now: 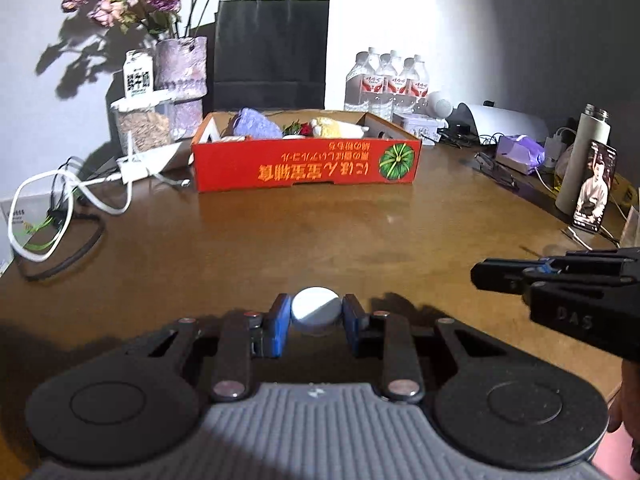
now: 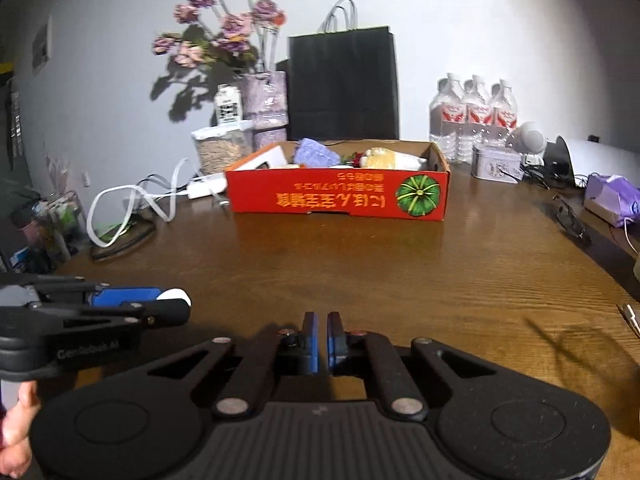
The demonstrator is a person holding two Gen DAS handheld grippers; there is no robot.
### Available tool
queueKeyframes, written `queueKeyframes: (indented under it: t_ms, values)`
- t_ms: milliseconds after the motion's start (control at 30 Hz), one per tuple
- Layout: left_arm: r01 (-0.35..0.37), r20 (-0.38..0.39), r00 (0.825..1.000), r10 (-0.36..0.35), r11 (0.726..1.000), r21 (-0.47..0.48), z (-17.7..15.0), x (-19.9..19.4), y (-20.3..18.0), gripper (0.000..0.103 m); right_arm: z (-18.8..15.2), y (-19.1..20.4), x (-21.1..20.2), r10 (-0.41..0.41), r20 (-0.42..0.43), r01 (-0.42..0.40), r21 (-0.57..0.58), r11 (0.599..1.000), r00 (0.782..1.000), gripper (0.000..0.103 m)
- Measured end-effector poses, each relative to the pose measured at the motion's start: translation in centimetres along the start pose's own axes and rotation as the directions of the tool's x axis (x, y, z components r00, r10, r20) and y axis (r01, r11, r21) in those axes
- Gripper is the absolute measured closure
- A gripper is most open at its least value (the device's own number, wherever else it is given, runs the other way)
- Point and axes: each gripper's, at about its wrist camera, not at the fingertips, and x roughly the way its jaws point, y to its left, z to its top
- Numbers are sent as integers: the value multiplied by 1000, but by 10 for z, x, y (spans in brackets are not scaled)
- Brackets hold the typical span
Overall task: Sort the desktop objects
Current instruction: 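Grasp the last white cap with the left gripper, then carry the white cap into the box and open the left gripper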
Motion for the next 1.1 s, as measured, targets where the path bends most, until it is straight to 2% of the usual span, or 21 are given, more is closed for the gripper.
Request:
queueKeyframes:
  t_ms: [200, 467, 733, 933, 1100]
  values:
    - [-31, 25, 999, 31, 999, 6, -6, -16, 5, 74, 4, 13, -13, 11, 56, -8, -48, 999, 998, 99]
    - [-38, 30, 999, 38, 999, -3, 9, 1, 15, 74, 24, 8, -2, -3, 95, 7, -41, 999, 995, 99]
    - [-55, 129, 990, 55, 998, 0, 66, 18, 35, 74, 81, -13, 26, -23, 155, 25, -10, 1000, 988, 99]
    - [-3, 201, 980, 6, 1000, -17, 130, 39, 54, 74, 145, -28, 61, -36, 191, 35, 12, 999, 981, 99]
    - [34, 177, 984, -29, 999, -30, 184, 77, 66, 74, 194, -45, 107, -19, 149, 11, 49, 999, 989, 99]
